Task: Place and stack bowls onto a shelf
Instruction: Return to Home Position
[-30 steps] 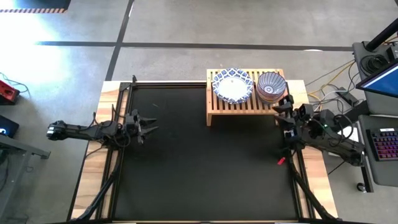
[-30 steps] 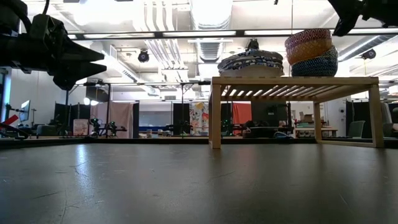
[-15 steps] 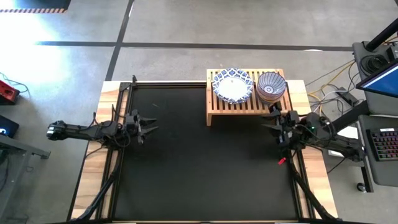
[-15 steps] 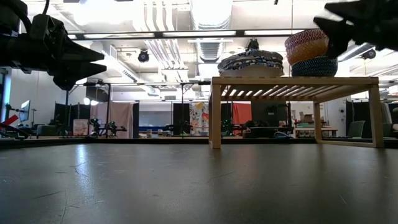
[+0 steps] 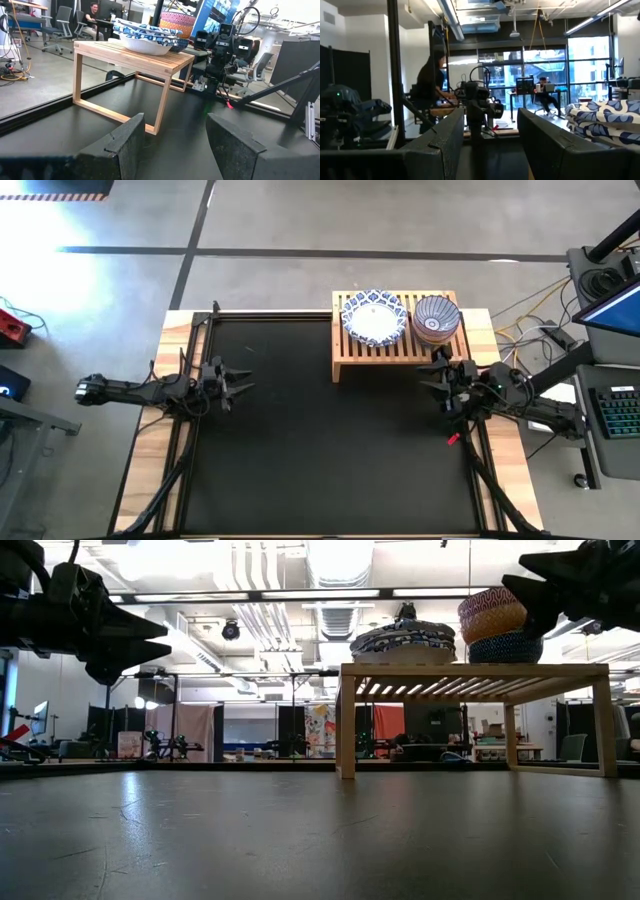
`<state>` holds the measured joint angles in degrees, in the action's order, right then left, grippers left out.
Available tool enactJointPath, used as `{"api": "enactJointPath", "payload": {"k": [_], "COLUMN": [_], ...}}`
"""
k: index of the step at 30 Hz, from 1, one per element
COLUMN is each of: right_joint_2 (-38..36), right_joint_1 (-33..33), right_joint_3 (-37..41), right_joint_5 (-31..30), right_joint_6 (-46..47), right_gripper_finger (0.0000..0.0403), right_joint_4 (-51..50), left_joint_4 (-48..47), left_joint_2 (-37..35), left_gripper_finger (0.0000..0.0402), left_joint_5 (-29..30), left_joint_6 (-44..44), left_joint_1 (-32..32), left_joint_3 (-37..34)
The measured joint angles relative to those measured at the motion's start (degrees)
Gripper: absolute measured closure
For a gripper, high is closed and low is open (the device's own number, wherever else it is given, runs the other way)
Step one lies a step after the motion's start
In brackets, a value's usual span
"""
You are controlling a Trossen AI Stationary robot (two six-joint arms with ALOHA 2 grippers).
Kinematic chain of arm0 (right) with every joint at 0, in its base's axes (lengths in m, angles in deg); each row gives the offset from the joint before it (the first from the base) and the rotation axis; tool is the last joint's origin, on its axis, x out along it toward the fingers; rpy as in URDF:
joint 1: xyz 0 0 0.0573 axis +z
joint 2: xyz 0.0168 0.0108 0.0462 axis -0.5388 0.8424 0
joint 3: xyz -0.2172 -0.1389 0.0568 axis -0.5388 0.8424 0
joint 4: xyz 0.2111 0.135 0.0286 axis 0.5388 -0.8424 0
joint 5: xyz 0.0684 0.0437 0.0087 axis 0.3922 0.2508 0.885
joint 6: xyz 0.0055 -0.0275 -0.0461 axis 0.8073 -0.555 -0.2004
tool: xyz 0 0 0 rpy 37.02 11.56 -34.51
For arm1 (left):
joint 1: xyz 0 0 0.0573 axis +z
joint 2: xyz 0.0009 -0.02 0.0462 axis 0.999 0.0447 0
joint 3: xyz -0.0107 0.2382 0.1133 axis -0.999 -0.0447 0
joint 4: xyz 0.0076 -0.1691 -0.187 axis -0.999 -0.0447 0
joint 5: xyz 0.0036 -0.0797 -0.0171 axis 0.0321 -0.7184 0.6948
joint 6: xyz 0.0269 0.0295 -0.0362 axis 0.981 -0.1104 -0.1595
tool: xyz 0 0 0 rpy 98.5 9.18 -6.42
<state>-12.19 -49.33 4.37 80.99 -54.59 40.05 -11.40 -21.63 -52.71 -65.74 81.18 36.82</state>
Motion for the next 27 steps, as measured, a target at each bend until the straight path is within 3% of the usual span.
{"api": "enactJointPath", "payload": {"k": [27], "right_joint_2": [2.9], "right_joint_1": [0.0], "right_joint_3": [0.0], "right_joint_5": [0.0], "right_joint_6": [-0.4], "right_gripper_finger": [0.0229], "right_joint_4": [0.0], "left_joint_4": [0.0], "left_joint_2": [0.0], "left_gripper_finger": [0.0208], "left_joint_5": [0.0], "left_joint_6": [0.0], "left_joint_1": [0.0], "left_joint_3": [0.0]}}
